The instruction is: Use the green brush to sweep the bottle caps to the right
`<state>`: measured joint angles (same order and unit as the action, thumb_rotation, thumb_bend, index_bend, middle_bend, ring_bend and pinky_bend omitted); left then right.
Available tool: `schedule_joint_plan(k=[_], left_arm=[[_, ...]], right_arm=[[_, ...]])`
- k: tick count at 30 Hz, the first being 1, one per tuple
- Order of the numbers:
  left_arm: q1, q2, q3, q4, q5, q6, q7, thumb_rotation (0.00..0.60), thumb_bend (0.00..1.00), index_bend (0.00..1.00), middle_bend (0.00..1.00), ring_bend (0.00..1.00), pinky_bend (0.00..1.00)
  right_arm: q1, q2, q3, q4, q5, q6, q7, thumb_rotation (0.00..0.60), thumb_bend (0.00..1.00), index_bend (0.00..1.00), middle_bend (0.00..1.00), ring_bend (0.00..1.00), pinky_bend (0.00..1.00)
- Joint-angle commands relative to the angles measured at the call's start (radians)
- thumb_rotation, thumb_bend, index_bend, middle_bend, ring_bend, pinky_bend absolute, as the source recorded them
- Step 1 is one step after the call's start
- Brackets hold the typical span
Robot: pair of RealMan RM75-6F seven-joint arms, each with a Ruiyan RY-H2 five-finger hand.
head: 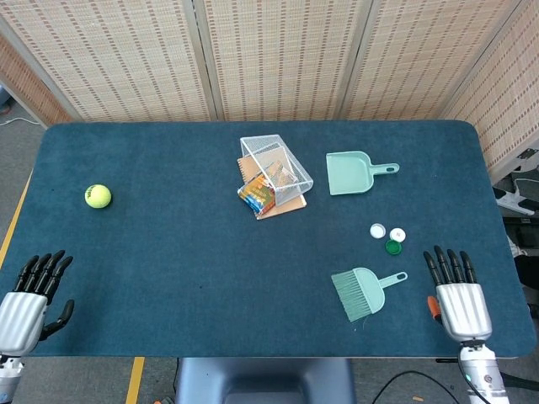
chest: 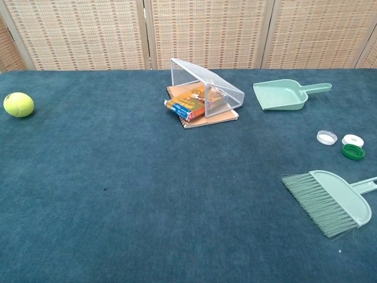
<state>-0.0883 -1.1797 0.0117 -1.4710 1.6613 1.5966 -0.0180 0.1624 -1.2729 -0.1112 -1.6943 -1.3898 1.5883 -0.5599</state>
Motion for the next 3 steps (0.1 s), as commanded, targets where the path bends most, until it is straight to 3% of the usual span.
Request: schedule_joint_plan(k=[1,3], left_arm=[[0.004,-0.006,0.001,0.014,0.002,0.000,-0.008,0.600,0.44,0.00,0.00,0.00,0.06],[-0.016,-0.016,-0.012,0.002,-0.006,-0.026,0.011,0.600,0.44,0.00,0.00,0.00,0.06]], right_arm=[[-0.035,0.042,0.004,-0.002,-0.043,0.012,0.064,0.600,0.23,0.00,0.00,0.00,0.00],[-0.035,0.051,0.011,-0.006,-0.030,-0.009,0.077,0.600,0.23,0.00,0.00,0.00,0.00]])
